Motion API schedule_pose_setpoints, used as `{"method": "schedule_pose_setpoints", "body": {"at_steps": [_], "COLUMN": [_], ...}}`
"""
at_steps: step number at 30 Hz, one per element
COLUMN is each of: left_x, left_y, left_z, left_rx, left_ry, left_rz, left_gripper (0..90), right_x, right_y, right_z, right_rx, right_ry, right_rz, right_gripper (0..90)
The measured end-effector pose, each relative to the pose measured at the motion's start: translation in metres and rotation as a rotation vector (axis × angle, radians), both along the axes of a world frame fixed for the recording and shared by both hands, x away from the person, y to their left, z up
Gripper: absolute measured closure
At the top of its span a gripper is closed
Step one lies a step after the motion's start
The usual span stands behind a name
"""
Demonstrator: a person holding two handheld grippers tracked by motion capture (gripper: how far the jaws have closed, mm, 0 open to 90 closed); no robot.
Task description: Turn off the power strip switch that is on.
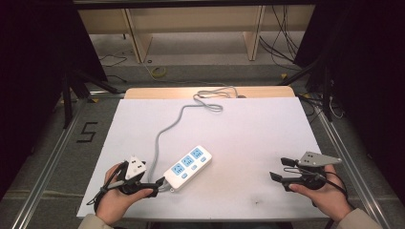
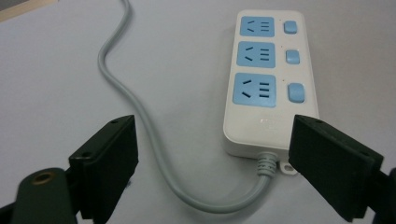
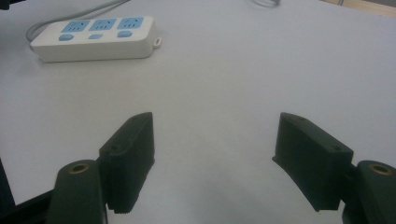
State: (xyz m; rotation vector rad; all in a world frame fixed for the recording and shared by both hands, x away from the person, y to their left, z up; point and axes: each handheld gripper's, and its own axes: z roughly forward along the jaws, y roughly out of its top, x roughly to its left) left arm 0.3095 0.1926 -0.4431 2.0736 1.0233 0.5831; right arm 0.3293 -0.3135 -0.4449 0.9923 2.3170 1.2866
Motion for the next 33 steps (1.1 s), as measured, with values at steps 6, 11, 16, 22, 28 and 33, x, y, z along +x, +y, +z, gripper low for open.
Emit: {"method": "schedule_pose_setpoints", "body": {"at_steps": [6,11,16,22,28,33], "left_x": [0.003,0.007,0.014,0.021,0.023,0.024], "left_y": [-0.007,-0.015,-0.028,-0.038,-0.043,-0.048], "left_z": [0.008,0.014,0.017,0.016,0.015,0.017], "left_rx": [-0.012,-0.005,0.027,0.055,0.054,0.060], "left_ry": [-0.017,-0.012,0.005,0.046,0.061,0.065], "left_rz": [-0.017,-0.010,-0.027,-0.039,-0.059,-0.046], "left_gripper": [53.7,89.2,89.9,89.9,90.0,89.9], "right_x": [-0.001,-0.001,0.000,0.001,0.000,0.000], "right_y": [0.001,0.002,0.003,0.004,0.005,0.006], "right_z": [0.001,0.001,0.000,-0.001,-0.001,-0.001], "right_rx": [-0.001,-0.001,-0.001,-0.006,-0.010,-0.016], "right_ry": [-0.001,-0.002,-0.001,0.007,0.002,0.006], "right_rz": [-0.005,-0.005,-0.002,-0.002,0.004,0.004], "right_gripper": [28.9,28.9,29.0,29.0,28.9,29.3]}}
